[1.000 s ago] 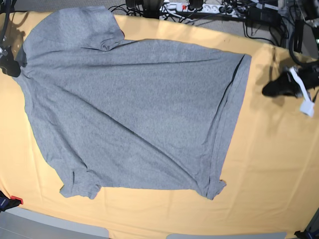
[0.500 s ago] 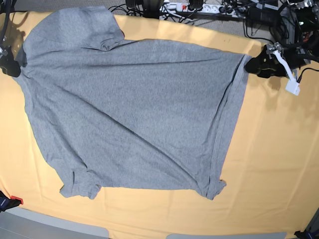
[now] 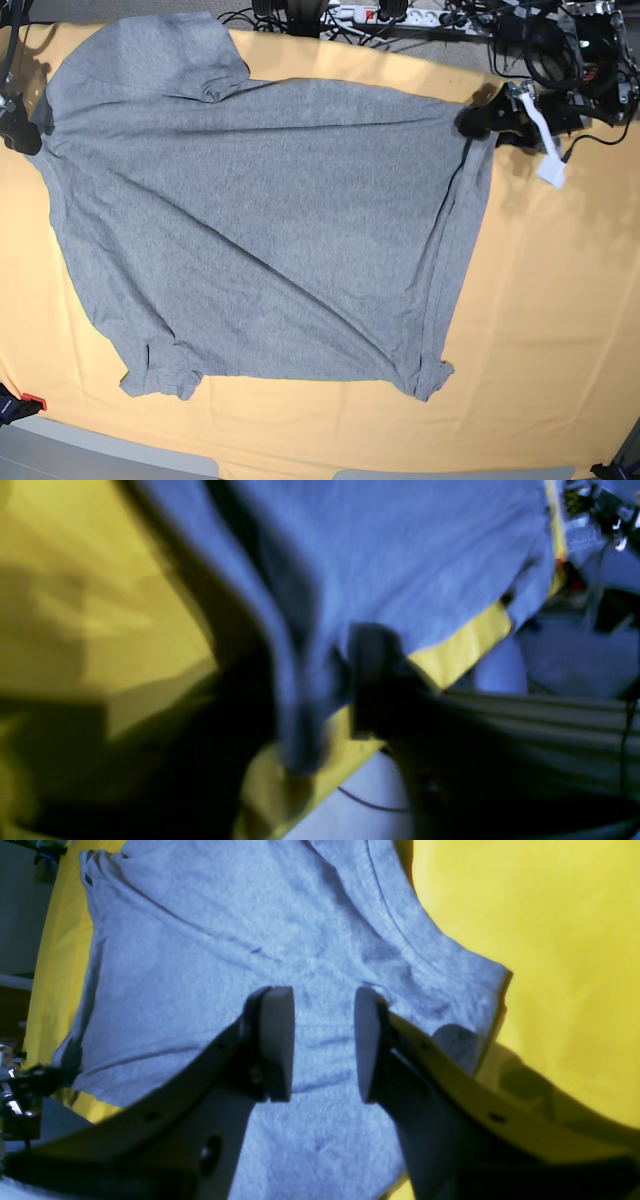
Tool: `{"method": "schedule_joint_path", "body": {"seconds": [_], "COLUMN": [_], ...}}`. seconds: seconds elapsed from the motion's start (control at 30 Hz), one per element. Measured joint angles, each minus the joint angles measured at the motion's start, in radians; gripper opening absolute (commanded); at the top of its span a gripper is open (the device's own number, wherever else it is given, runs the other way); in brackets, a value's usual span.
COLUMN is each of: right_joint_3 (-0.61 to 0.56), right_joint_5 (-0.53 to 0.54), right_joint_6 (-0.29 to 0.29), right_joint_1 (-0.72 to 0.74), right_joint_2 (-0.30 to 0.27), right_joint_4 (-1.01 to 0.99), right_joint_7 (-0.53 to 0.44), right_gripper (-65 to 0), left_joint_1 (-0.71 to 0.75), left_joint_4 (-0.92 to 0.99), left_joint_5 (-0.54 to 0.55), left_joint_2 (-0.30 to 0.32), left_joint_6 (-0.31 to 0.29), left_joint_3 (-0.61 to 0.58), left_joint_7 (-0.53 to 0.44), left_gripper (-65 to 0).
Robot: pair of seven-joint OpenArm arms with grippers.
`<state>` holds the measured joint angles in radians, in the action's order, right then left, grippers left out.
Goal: Layout the t-shirt on the table in an organized manner, then fold the t-shirt properly
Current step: 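Move the left gripper to the shirt's sleeve corner and grasp it, then pull the held sleeve corner with the left gripper away from the right gripper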
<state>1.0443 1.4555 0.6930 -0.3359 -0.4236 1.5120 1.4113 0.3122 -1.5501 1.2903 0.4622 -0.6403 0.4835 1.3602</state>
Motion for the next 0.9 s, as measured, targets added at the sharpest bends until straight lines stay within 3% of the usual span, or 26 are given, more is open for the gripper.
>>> {"method": "schedule_joint_path", "body": {"seconds": [0.13,0.3,0.5,0.9], "right_joint_3": [0.000,-0.003,-0.003,-0.003], "right_joint_5": [0.000,-0.003,0.002,0.000], "right_joint_6": [0.000,0.000,0.000,0.000], "right_joint_1": [-0.009,-0.058,-0.060,-0.060], "right_joint_2": [-0.002,-0.027,-0.033,-0.033], "right_joint_4": [0.000,0.000,0.000,0.000], "right_joint_7": [0.000,0.002,0.000,0.000], "right_gripper": [-42.3,-42.3,-42.3,-42.3], "left_joint_1": [0.004,-0.022,-0.032,0.168], "left_joint_4": [0.001,0.004,0.007,0.006], "left_joint_5": [-0.035,-0.096,-0.095,-0.063], "left_joint_2": [0.005,0.006,0.054,0.060], "left_joint_6": [-0.004,-0.003,0.000,0.011], "left_joint_3": [0.019,0.154,0.284,0.306], "left_joint_7": [-0.037,-0.024,-0.016,-0.026], "left_gripper": [-65.0,-65.0,-65.0,-65.0]}}
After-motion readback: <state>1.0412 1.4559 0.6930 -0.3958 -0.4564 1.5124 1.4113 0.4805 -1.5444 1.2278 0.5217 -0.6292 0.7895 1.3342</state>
